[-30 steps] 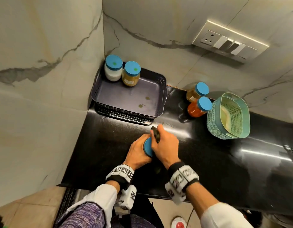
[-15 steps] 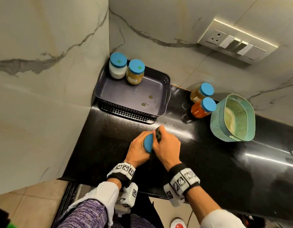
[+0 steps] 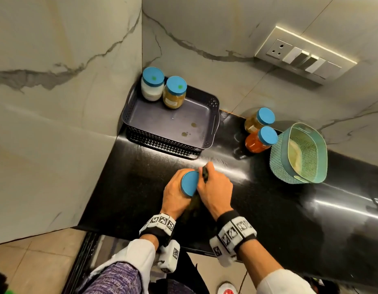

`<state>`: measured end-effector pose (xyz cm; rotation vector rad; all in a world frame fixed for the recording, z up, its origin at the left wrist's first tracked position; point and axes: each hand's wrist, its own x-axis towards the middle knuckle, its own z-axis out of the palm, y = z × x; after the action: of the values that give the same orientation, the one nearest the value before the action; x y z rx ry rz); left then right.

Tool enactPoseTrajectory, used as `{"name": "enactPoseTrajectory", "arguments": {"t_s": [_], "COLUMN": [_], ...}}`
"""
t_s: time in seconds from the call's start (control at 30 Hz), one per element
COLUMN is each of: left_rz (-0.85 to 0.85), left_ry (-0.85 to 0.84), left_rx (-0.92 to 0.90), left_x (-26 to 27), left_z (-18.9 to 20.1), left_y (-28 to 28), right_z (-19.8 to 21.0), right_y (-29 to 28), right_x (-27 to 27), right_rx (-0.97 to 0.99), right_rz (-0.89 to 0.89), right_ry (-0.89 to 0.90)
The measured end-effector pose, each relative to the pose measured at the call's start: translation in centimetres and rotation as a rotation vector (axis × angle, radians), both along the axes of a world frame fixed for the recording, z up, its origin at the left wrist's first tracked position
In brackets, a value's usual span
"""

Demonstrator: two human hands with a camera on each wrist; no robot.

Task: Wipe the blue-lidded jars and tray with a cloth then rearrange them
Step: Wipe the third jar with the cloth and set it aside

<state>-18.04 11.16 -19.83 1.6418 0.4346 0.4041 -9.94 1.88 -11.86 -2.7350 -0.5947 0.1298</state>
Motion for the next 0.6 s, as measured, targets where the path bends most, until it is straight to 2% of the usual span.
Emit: {"name": "enactPoseTrajectory", "arguments": {"t_s": [0.13, 0.2, 0.3, 0.37, 0.43, 0.47, 0.53, 0.6], "left_rz": [-0.019, -0.007, 0.098, 0.057, -0.057, -0.086, -0.03, 0.052], "left_ry": [-0.016, 0.072, 0.18, 0.19, 0.169, 0.163, 0.138, 0.068], "left_rx": [0.006, -0.075, 0.03, 0.047, 0.122, 0.135, 0.102, 0.035], "left_x": [-0.1, -0.3, 0.0, 1.0, 1.8, 2.1, 2.2, 2.6], "left_z": [-1.1, -1.5, -1.8, -0.4, 0.9, 1.3, 2.0, 3.4], "left_y": [0.0, -0.1, 0.3, 0.5, 0.8, 1.1, 1.7, 2.5], "right_z": [-0.1, -0.4, -0.8, -0.7, -0.7, -0.7, -0.1, 1.2], "right_y": [0.5, 2.4, 4.5, 4.5, 3.5, 2.6, 0.5, -1.2], "right_x": [-4.7, -4.4, -1.5, 0.8, 2.9, 3.9, 5.1, 5.2], "right_rx": [-0.02, 0.03, 0.025, 0.021, 0.1, 0.179, 0.446, 0.671], "right_rz": [0.223, 0.264, 0.278, 0.182, -0.01, -0.129, -0.3, -0.343], "right_ry": [-0.056, -0.042, -0.076, -0.03, 0.036, 0.096, 0.25, 0.332]}}
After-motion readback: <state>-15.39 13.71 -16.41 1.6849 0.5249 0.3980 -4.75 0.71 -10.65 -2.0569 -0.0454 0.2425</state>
